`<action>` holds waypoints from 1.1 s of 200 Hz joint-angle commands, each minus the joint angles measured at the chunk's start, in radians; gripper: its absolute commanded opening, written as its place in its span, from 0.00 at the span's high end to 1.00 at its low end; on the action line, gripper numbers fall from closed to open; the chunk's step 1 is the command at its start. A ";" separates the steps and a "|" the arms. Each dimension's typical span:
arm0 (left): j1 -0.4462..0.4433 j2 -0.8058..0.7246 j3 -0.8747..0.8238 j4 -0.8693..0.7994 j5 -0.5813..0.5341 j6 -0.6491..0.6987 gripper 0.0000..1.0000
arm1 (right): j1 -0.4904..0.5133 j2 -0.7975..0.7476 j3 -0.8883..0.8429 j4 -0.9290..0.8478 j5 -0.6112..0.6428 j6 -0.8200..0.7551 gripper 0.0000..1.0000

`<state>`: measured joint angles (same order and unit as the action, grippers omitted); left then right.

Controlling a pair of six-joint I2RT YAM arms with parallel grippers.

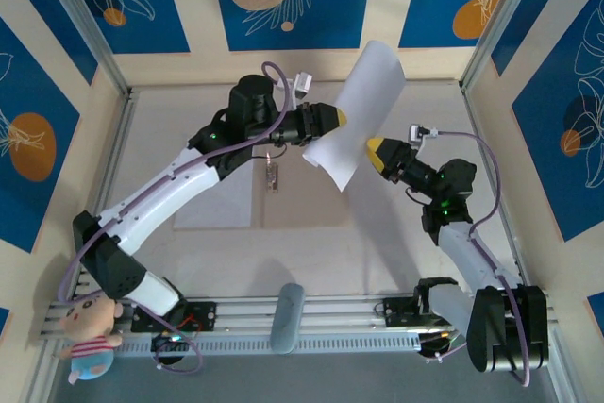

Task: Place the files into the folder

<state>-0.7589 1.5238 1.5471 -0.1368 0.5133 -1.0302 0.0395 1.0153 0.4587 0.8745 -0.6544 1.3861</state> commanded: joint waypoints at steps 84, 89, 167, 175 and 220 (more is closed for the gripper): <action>0.043 -0.067 -0.121 0.059 0.060 -0.030 0.66 | 0.015 -0.075 0.075 0.204 -0.010 0.098 0.31; 0.048 -0.069 -0.127 0.062 0.061 -0.031 0.66 | 0.015 -0.076 0.075 0.204 -0.007 0.103 0.31; 0.074 -0.074 -0.153 0.065 0.088 -0.006 0.66 | -0.003 -0.077 0.074 0.163 0.022 0.189 0.37; 0.075 -0.074 -0.152 0.060 0.089 0.002 0.65 | -0.003 -0.078 0.076 0.149 0.025 0.192 0.37; 0.075 -0.060 -0.161 0.094 0.113 0.020 0.65 | -0.002 -0.088 0.096 0.056 0.032 0.211 0.42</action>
<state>-0.6945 1.4815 1.4048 -0.0887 0.5949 -1.0401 0.0410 0.9501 0.5159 0.9756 -0.6502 1.5780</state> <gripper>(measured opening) 0.346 0.597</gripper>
